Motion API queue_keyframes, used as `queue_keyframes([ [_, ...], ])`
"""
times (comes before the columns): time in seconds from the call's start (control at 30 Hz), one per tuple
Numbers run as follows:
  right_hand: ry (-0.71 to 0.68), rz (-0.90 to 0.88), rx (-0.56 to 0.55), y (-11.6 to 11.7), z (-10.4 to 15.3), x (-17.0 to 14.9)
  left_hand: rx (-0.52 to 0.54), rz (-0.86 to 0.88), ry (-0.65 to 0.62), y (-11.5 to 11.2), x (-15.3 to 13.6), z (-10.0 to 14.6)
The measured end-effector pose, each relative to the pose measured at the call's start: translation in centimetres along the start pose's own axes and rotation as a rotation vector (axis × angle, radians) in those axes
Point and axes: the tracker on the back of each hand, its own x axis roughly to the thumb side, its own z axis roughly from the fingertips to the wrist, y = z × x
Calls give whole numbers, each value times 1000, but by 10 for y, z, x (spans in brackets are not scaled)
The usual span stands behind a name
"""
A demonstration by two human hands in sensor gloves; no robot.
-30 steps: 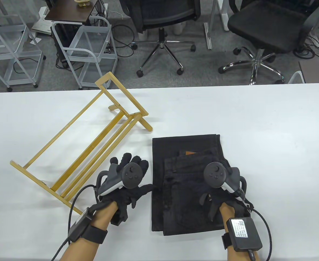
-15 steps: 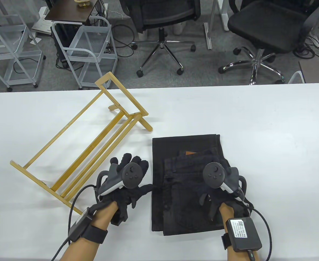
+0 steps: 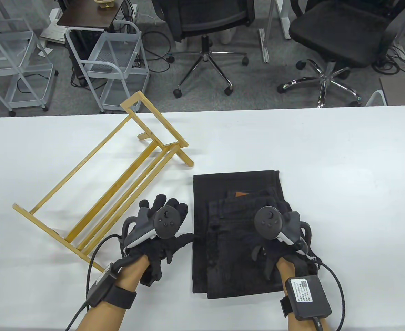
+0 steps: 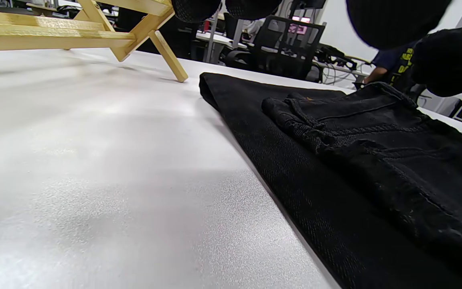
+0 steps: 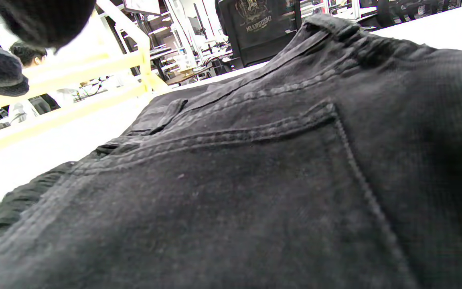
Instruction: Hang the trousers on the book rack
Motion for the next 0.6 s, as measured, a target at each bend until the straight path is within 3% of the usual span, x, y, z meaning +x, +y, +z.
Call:
queue_keyframes([
  [0.6,29,-9,-1,-7,-1,-5,8,15,15,2,-3,-2],
])
